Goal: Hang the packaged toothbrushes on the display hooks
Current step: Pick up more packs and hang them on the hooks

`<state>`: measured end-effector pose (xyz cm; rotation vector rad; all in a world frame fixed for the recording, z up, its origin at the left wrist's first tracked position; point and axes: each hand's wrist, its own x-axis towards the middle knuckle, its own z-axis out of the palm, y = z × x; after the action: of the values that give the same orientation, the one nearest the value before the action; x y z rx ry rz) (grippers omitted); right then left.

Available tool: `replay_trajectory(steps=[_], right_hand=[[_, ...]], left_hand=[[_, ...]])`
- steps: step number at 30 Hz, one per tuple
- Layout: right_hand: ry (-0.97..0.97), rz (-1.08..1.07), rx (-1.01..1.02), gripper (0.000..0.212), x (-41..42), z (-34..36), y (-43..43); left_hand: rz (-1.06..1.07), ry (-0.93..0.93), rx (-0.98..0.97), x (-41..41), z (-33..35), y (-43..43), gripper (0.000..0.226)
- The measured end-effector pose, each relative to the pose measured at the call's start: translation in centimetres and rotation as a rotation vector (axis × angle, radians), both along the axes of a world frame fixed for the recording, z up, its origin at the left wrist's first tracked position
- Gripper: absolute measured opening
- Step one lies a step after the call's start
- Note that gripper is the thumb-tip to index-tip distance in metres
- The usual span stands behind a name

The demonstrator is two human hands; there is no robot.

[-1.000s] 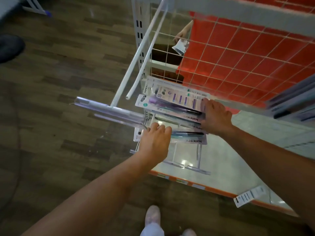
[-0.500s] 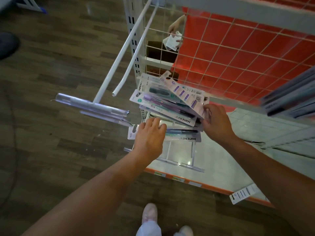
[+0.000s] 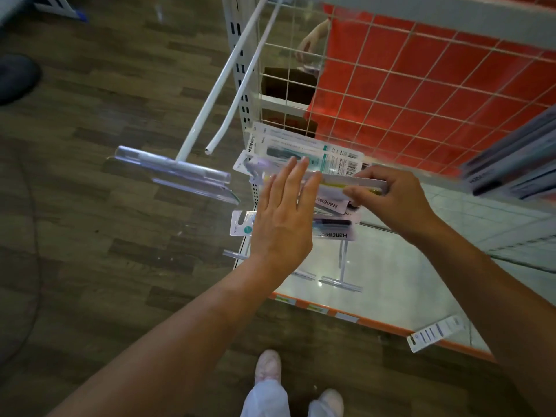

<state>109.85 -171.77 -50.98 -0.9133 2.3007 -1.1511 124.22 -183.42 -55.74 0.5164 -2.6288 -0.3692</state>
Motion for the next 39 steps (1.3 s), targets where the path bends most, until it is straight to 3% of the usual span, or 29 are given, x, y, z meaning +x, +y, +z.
replay_trajectory(steps=[5, 11, 16, 20, 23, 26, 29, 31, 39], right_hand=[[-0.253, 0.106, -0.067, 0.008, 0.2, 3.0, -0.1], [-0.64, -0.209, -0.276, 0.006, 1.6, 2.8, -1.2], [-1.027, -0.322, -0.409, 0.01, 4.0, 1.3, -1.7], [-1.049, -0.242, -0.25, 0.01, 5.7, -0.4, -1.5], [-1.039, -0.069, -0.102, 0.013, 6.6, -1.2, -1.4], [-0.812, 0.063, 0.114, 0.02, 7.1, -2.1, -1.8], [-0.223, 0.112, 0.243, 0.021, 6.9, -3.9, -2.5], [0.036, 0.169, 0.286, 0.025, 6.3, -4.9, -3.0], [0.35, 0.512, 0.594, 0.066, 5.8, -7.7, -5.1]], left_hand=[[0.13, -0.047, 0.044, 0.6, 1.2, -0.7, 0.078], [0.219, 0.125, 0.204, 2.4, 1.5, 0.4, 0.073], [0.511, 0.118, 0.835, 2.8, 2.2, 1.9, 0.067], [0.485, 0.264, 1.266, 2.4, 2.3, 1.5, 0.049], [0.575, 0.379, 1.472, 2.3, 2.0, 1.1, 0.023], [0.774, 0.498, 1.576, 2.2, 1.9, 0.5, 0.03], [0.879, 0.505, 1.537, 2.4, 1.6, -0.2, 0.038], [0.902, 0.482, 1.491, 2.6, 1.2, -0.3, 0.038], [0.889, 0.38, 1.504, 3.5, -0.2, 0.8, 0.042]])
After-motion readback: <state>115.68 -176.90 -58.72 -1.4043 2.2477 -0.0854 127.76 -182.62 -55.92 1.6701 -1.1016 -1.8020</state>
